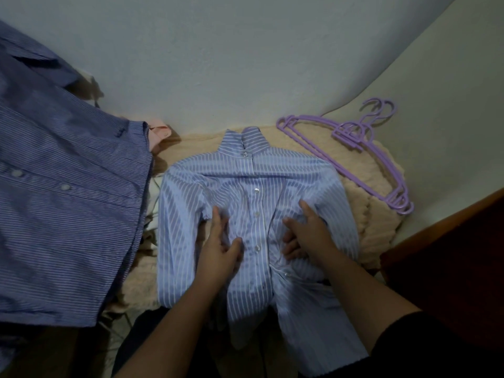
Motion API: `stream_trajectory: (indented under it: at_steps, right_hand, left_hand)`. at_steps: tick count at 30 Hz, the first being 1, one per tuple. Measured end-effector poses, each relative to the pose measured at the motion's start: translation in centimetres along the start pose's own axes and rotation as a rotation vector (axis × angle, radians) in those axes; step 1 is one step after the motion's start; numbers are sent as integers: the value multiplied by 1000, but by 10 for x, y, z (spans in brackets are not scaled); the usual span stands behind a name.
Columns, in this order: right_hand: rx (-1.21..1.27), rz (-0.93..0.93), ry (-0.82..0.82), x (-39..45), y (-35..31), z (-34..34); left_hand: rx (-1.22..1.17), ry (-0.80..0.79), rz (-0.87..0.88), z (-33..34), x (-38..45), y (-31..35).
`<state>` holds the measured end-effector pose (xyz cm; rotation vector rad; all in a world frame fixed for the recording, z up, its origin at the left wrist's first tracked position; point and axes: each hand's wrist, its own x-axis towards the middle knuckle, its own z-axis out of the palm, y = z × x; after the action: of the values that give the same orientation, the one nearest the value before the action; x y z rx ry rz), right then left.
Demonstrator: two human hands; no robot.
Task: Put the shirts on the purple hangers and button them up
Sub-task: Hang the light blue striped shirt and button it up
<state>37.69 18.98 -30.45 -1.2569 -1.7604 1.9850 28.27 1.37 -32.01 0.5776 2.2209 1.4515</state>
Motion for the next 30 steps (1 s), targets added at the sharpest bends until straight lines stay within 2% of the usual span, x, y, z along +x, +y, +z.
stream_trajectory:
  at_steps: [3,5,9,12,18,25,28,30]
  right_hand:
    - [-27,29,1,5,-3,1]
    - [-60,37,7,7,-4,2]
    - [-11,22,-11,7,-4,-2]
    - [134,1,-42,5,-10,-8]
    - [220,-124,-65,23,-50,-9]
    - [266,-188,35,82,-109,-8]
    - [265,-200,68,113,-119,-6]
    - [272,-203,85,134,-119,-5]
  left_hand:
    - [81,-100,56,-1,14,0]
    - [103,-123,10,-1,22,1]
    - [56,-24,-98,-2,29,4]
    - [54,12,-45,-8,34,4]
    - [27,94,115,-16,56,35]
    - [102,163,299,-22,137,77]
    - [129,131,321,-13,181,71]
    - [84,91,239,-5,203,65]
